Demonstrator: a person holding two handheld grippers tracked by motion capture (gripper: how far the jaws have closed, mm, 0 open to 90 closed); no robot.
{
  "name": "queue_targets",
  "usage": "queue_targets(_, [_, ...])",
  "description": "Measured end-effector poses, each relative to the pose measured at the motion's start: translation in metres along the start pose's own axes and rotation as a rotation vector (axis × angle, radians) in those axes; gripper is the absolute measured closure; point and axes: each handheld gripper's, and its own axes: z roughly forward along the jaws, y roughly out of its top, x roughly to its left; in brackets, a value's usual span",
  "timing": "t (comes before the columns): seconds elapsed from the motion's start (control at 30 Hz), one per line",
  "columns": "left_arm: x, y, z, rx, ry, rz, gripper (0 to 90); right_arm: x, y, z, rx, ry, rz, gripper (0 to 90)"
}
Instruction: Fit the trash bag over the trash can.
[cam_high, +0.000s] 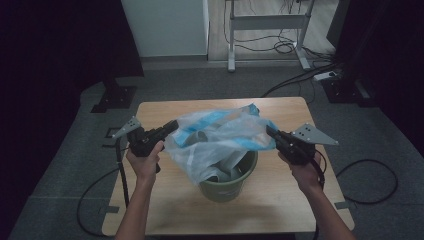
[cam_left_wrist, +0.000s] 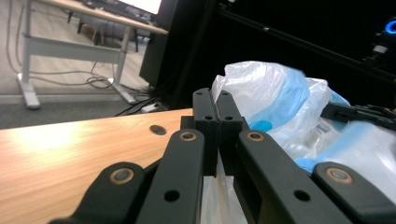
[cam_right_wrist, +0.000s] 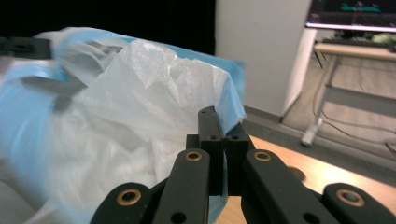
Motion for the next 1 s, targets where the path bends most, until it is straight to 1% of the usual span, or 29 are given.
queue_targets(0.03, [0.003,0.0,0.0,0.006,0.005,-0.008,89.9,-0.004,-0.002,0.001,0.008,-0.003,0.009,88.9])
queue_targets(0.07, [0.009,-0.003,-0.001,0.013,0.016,-0.025,89.9,-0.008,-0.004,0.001,0.017,-0.006,0.022,88.9])
queue_targets(0.1, [0.009,-0.003,-0.001,0.013,0.016,-0.025,89.9,-0.008,-0.004,0.001,0.017,-0.006,0.022,88.9])
queue_targets(0.13, [0.011,-0.005,-0.002,0.015,0.015,-0.036,89.9,-0.013,-0.011,0.002,0.041,-0.011,0.044,88.9])
queue_targets(0.17, [0.013,-0.007,-0.003,0.022,0.013,-0.043,89.9,-0.013,-0.011,0.002,0.041,-0.011,0.044,88.9])
queue_targets(0.23, [0.017,-0.012,-0.005,0.052,0.018,-0.052,89.9,-0.018,-0.019,0.004,0.065,-0.007,0.071,88.9])
queue_targets(0.3, [0.02,-0.017,-0.006,0.065,0.021,-0.071,89.8,-0.022,-0.027,0.006,0.089,-0.005,0.095,88.8])
queue_targets(0.33, [0.022,-0.019,-0.007,0.071,0.022,-0.078,89.8,-0.026,-0.035,0.008,0.109,-0.001,0.116,88.8])
queue_targets(0.4, [0.025,-0.023,-0.008,0.087,0.026,-0.084,89.9,-0.027,-0.038,0.01,0.115,0.001,0.124,88.8])
queue_targets(0.53, [0.029,-0.031,-0.009,0.099,0.033,-0.083,89.8,-0.028,-0.048,0.017,0.137,-0.001,0.128,88.8])
queue_targets(0.63, [0.032,-0.036,-0.009,0.107,0.032,-0.08,89.8,-0.028,-0.052,0.02,0.139,0.003,0.133,88.8])
queue_targets(0.67, [0.032,-0.037,-0.008,0.116,0.035,-0.073,89.8,-0.028,-0.054,0.021,0.14,0.005,0.133,88.8])
queue_targets(0.73, [0.033,-0.042,-0.005,0.146,0.056,-0.059,89.8,-0.027,-0.059,0.026,0.151,0.004,0.124,88.8])
queue_targets(0.77, [0.033,-0.042,-0.005,0.146,0.056,-0.059,89.8,-0.027,-0.059,0.026,0.151,0.004,0.124,88.8])
queue_targets(0.87, [0.034,-0.046,-0.002,0.177,0.074,-0.058,89.8,-0.024,-0.066,0.032,0.181,0.005,0.111,88.8])
queue_targets(0.93, [0.035,-0.05,0.001,0.219,0.092,-0.053,89.8,-0.022,-0.074,0.039,0.213,0.011,0.111,88.8])
queue_targets(1.0, [0.034,-0.052,0.002,0.226,0.092,-0.05,89.8,-0.021,-0.08,0.041,0.224,0.013,0.115,88.8])
